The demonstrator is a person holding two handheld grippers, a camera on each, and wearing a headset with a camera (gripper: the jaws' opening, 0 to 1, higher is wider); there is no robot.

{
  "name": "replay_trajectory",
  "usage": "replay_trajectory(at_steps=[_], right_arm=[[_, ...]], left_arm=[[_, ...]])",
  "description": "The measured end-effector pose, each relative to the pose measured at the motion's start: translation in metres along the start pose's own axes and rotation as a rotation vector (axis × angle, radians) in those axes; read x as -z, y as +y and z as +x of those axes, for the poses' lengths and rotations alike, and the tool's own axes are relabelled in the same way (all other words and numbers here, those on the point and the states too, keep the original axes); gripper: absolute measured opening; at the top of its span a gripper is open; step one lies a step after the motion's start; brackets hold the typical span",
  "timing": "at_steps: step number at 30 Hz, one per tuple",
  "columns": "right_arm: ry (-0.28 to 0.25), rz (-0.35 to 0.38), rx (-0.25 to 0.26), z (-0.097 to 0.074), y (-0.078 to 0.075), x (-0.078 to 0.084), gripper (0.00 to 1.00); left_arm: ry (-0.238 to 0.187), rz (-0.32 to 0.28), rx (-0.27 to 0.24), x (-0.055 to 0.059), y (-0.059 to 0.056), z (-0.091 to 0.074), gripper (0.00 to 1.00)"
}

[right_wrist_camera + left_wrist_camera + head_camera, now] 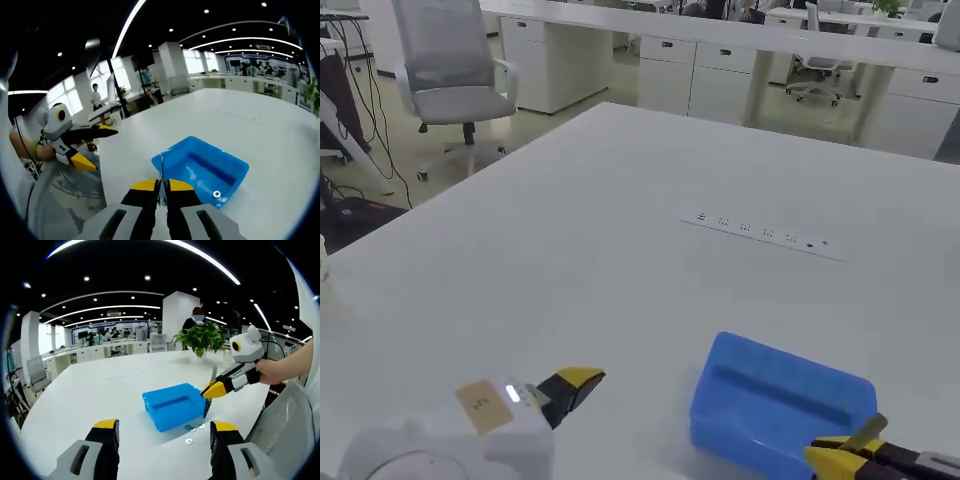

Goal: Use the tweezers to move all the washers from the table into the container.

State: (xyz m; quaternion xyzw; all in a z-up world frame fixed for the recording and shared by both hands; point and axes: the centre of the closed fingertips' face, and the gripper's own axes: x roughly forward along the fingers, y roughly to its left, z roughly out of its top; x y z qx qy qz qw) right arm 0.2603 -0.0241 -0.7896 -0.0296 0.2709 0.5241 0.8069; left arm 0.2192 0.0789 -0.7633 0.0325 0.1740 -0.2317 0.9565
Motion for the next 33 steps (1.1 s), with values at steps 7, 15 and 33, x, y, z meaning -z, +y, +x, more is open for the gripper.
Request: replay_trajectory(at_steps=[7, 15, 33], right_arm=[[0.034, -0.02, -0.001, 0.005, -0.003, 0.015, 0.03], [0.058, -0.042, 0.008, 0.011, -0.005, 0.024, 0.03], [0.074, -0.08, 0.013, 0.013, -0.006, 0.03, 0.03]], left_arm=[[0.004, 0.002, 0.0, 0.002, 0.0, 0.001, 0.75], [0.011, 0.004, 0.0, 0.004, 0.001, 0.001, 0.74], [0.022, 0.009, 0.004, 0.005, -0.001, 0.0, 0.73]])
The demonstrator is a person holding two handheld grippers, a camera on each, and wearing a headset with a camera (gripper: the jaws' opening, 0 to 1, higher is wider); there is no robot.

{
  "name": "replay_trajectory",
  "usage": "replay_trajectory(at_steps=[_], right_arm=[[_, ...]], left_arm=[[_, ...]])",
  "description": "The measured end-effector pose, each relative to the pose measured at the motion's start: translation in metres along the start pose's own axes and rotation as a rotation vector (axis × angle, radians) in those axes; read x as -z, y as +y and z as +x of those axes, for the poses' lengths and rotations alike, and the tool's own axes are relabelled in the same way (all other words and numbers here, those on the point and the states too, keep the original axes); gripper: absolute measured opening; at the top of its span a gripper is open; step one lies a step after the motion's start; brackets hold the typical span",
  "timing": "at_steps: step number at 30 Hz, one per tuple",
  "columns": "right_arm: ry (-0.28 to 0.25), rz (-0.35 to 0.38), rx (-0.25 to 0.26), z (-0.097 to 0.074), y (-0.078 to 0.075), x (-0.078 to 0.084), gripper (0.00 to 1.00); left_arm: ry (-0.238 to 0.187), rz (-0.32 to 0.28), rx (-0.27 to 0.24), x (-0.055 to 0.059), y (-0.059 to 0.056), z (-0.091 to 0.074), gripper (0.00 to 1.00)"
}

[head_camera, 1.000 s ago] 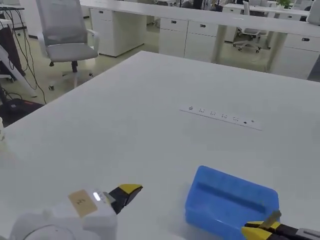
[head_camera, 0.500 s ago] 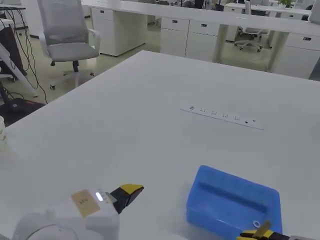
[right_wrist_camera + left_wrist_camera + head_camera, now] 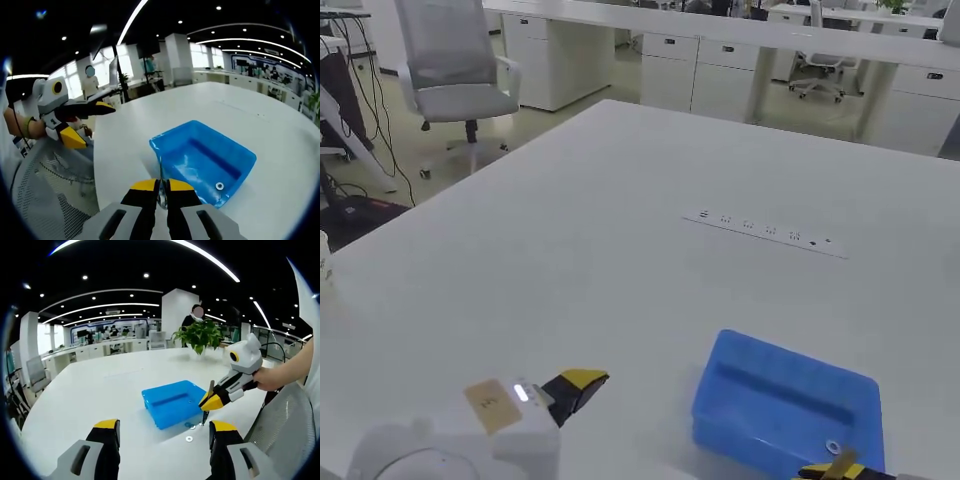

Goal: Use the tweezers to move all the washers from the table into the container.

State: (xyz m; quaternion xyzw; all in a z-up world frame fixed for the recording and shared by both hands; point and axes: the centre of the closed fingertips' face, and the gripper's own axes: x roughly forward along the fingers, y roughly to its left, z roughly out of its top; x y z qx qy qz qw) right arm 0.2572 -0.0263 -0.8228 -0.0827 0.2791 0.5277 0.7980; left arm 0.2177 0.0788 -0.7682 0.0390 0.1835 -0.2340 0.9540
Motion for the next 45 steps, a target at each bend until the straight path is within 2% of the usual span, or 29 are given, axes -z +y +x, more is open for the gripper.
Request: replay_trajectory(at_steps=[6, 8, 9, 13, 15, 16, 18, 25, 36, 40, 45], right_arm=[[-0.005, -0.051, -0.013, 0.001, 0.005, 0.001, 0.02], [0.007, -0.1, -0.03, 0.001, 0.009, 0.002, 0.02], [0.014, -0.125, -0.019, 0.002, 0.008, 0.001, 0.02], [0.006, -0.098, -0.01, 0.003, 0.006, 0.0, 0.01], [0.004, -0.045, -0.002, 0.002, 0.002, 0.0, 0.02], [-0.016, 0.005, -0.001, 0.0, 0.002, -0.003, 0.02], [-0.056, 0.041, -0.016, -0.004, 0.004, -0.012, 0.02], [-0.077, 0.067, -0.021, -0.016, 0.004, -0.025, 0.02], [-0.156, 0.133, -0.018, -0.033, -0.004, -0.053, 0.02], [-0.162, 0.165, -0.019, -0.035, -0.009, -0.06, 0.02], [-0.166, 0.166, -0.014, -0.036, -0.019, -0.069, 0.02]], left_arm=[[0.003, 0.004, 0.002, 0.0, -0.001, 0.0, 0.73], [0.007, 0.004, 0.003, 0.001, -0.001, 0.0, 0.73], [0.007, 0.005, 0.004, 0.001, -0.001, 0.0, 0.73], [0.008, 0.007, 0.008, 0.001, -0.002, 0.0, 0.73], [0.008, 0.008, 0.009, 0.001, -0.002, 0.0, 0.73], [0.005, 0.007, 0.009, 0.0, -0.002, 0.0, 0.73], [0.003, 0.006, 0.009, 0.0, -0.002, 0.0, 0.73], [-0.01, 0.0, 0.02, -0.002, -0.004, 0.0, 0.74], [-0.033, -0.01, 0.018, -0.006, -0.003, -0.001, 0.74], [-0.03, -0.01, 0.023, -0.006, -0.005, 0.0, 0.74], [-0.032, -0.003, 0.022, -0.007, -0.005, -0.001, 0.75]])
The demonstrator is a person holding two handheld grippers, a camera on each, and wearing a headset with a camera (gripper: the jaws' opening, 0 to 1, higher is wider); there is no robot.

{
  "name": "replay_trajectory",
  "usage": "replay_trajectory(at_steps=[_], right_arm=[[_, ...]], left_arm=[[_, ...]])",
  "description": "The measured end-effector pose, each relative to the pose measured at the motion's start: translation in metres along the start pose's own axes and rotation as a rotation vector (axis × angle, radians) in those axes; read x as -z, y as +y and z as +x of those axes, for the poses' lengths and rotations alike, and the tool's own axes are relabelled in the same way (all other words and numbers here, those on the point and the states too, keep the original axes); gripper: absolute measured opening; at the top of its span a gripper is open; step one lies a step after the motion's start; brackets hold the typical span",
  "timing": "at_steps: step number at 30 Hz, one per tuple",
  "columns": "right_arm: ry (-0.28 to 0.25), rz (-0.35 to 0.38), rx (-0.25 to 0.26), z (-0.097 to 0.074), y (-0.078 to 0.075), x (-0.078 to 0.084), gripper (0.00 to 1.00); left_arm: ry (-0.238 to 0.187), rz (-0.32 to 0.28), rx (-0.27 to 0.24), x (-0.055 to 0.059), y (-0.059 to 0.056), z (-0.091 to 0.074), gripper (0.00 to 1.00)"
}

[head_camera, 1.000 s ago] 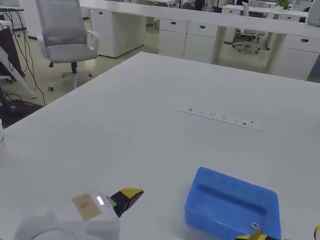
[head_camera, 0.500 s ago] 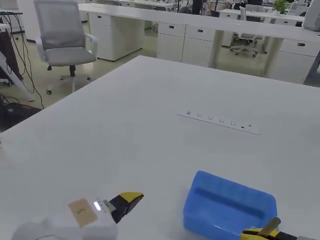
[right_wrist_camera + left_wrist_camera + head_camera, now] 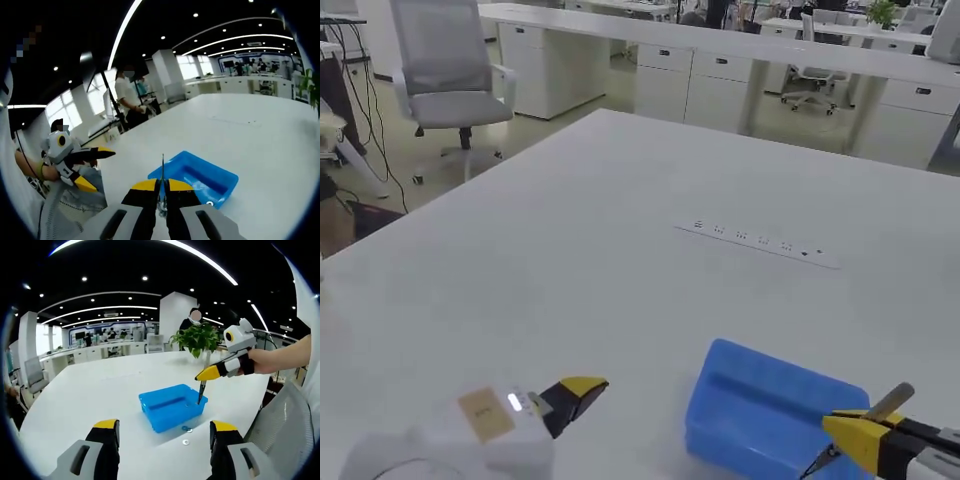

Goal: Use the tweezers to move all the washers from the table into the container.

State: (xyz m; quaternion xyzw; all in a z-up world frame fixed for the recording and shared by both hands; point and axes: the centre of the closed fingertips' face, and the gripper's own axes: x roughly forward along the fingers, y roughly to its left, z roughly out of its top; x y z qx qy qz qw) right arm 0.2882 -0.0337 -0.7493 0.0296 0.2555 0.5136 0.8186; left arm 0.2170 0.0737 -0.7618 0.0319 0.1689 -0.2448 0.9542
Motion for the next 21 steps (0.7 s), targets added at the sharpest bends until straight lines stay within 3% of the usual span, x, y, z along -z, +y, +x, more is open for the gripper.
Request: replay_trajectory(at_steps=[5, 10, 21], right_arm=[[0.008, -0.006, 0.012, 0.004, -0.013, -0.003, 0.02], [0.004, 0.038, 0.034, 0.01, -0.03, -0.003, 0.02], [0.037, 0.093, 0.08, 0.024, -0.056, 0.006, 0.02]], left_arm=[[-0.003, -0.006, -0.006, -0.001, 0.002, 0.0, 0.74], [0.008, -0.005, 0.005, 0.001, 0.0, 0.0, 0.74], [0.017, -0.001, 0.01, 0.003, -0.001, 0.001, 0.74]])
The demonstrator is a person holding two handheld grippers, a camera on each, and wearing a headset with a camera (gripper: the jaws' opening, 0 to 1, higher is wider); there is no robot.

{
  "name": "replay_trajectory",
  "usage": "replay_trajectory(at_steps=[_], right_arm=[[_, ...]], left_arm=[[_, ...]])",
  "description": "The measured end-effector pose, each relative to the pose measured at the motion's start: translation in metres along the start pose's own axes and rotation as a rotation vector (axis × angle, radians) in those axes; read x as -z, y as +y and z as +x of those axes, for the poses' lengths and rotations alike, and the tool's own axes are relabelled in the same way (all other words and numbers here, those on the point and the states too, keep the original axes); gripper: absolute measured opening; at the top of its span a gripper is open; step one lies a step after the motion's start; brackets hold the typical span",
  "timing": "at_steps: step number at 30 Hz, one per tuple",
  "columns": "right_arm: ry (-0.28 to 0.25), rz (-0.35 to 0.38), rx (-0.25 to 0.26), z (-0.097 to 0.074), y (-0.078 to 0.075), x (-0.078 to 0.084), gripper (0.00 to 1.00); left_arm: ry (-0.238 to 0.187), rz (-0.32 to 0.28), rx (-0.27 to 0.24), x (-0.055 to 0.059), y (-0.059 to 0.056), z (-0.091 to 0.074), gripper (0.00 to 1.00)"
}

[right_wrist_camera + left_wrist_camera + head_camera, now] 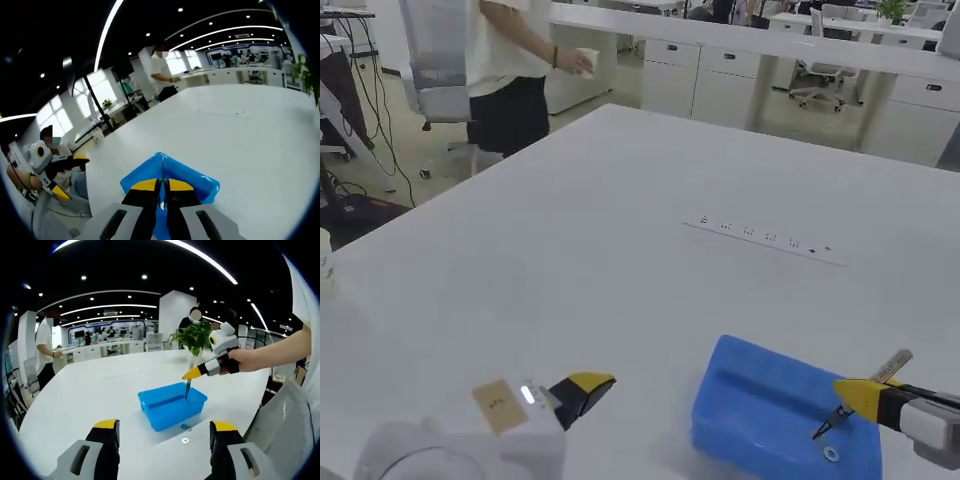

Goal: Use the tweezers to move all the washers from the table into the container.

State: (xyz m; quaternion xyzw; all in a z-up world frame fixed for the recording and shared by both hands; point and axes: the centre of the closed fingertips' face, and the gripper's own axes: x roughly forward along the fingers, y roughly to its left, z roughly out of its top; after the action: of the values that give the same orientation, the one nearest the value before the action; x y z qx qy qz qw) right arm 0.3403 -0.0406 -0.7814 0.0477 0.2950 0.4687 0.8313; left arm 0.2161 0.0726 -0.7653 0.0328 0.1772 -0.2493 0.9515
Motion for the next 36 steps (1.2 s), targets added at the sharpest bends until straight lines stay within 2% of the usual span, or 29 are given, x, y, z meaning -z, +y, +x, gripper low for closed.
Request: replay_trajectory(at_steps=[10, 15, 22, 30, 36], right_arm=[[0.037, 0.022, 0.025, 0.016, -0.014, 0.011, 0.02], [0.045, 0.04, 0.036, 0.019, -0.018, 0.016, 0.02], [0.05, 0.025, 0.059, 0.021, -0.023, 0.02, 0.02], [0.051, -0.029, 0.055, 0.025, -0.021, 0.021, 0.03], [0.061, -0.103, 0.048, 0.024, -0.019, 0.022, 0.03]], left_arm=[[0.006, 0.003, -0.002, 0.001, 0.0, 0.0, 0.74], [0.008, 0.002, -0.006, 0.001, 0.001, 0.0, 0.74], [0.011, 0.003, -0.004, 0.002, 0.001, 0.001, 0.74], [0.015, 0.008, -0.004, 0.002, 0.001, 0.001, 0.74], [0.012, 0.009, -0.004, 0.002, 0.001, 0.001, 0.74]])
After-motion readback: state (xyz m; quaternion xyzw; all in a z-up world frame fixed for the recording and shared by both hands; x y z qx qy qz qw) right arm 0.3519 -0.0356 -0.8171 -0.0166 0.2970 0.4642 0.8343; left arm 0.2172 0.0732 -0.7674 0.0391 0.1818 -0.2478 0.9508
